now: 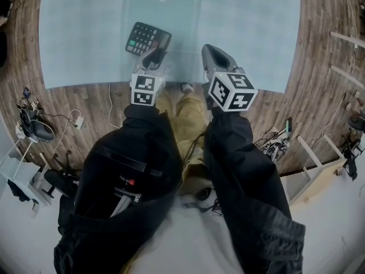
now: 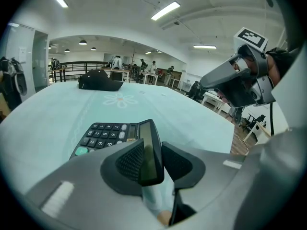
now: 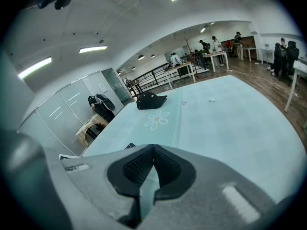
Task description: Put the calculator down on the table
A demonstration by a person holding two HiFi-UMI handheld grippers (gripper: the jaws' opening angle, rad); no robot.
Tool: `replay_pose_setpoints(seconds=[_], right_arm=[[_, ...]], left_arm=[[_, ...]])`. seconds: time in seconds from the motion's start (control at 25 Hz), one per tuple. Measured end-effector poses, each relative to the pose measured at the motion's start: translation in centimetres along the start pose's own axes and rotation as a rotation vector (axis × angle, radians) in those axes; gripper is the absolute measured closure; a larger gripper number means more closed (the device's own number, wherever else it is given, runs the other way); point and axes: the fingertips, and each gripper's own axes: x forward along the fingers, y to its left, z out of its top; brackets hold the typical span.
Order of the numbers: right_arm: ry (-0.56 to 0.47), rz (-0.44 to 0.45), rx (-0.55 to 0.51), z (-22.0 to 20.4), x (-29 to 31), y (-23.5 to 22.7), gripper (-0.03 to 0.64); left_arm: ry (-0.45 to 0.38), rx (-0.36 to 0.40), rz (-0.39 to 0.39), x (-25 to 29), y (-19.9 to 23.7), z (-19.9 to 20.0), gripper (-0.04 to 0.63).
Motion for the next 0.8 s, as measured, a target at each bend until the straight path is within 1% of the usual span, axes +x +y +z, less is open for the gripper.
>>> replay_pose_setpoints(seconds=[0.12, 0.28, 0.32, 0.4, 0.48, 0.52, 0.6, 0.72, 0.8], right_arm=[[-0.002, -0.001, -0.001, 0.0, -0.2, -0.1, 0.615], [-0.014, 0.000, -0.005, 0.4, -0.7, 0.0, 0.615], [-0.018, 0.000, -0.007, 0.6, -0.8, 0.1, 0.615], [-0.028, 0.002, -0.013, 1.0, -1.0, 0.3, 0.615], [-0.038, 0.001, -0.018, 1.4, -1.4, 0.4, 0.615], [-0.044, 0.001, -0.020, 1.6, -1.7, 0.5, 0.615], [-0.063, 0.002, -0.022, 2.2, -2.5, 0.7, 0.615], [-0.112, 0.012, -0.034, 4.0, -3.7, 1.6, 0.615], [-0.136, 0.022, -0.043, 5.1, -4.3, 2.5, 0.615]], left_arm=[[0.005, -0.004, -0.009, 0.0, -0.1, 0.0, 0.480], [0.009, -0.035, -0.055, -0.1, -0.5, 0.3, 0.476], [0.012, -0.031, -0.061, -0.1, -0.6, 0.4, 0.476], [0.015, -0.022, -0.069, -0.2, -0.8, 0.7, 0.457], [0.003, -0.018, -0.070, -0.4, -1.0, 1.6, 0.456], [-0.009, -0.017, -0.068, -0.6, -1.2, 2.2, 0.456], [-0.048, -0.018, -0.058, -1.4, -1.6, 4.2, 0.476], [-0.143, -0.014, -0.046, -3.0, -1.8, 8.7, 0.500], [-0.200, -0.015, -0.043, -4.4, -2.0, 11.6, 0.531]])
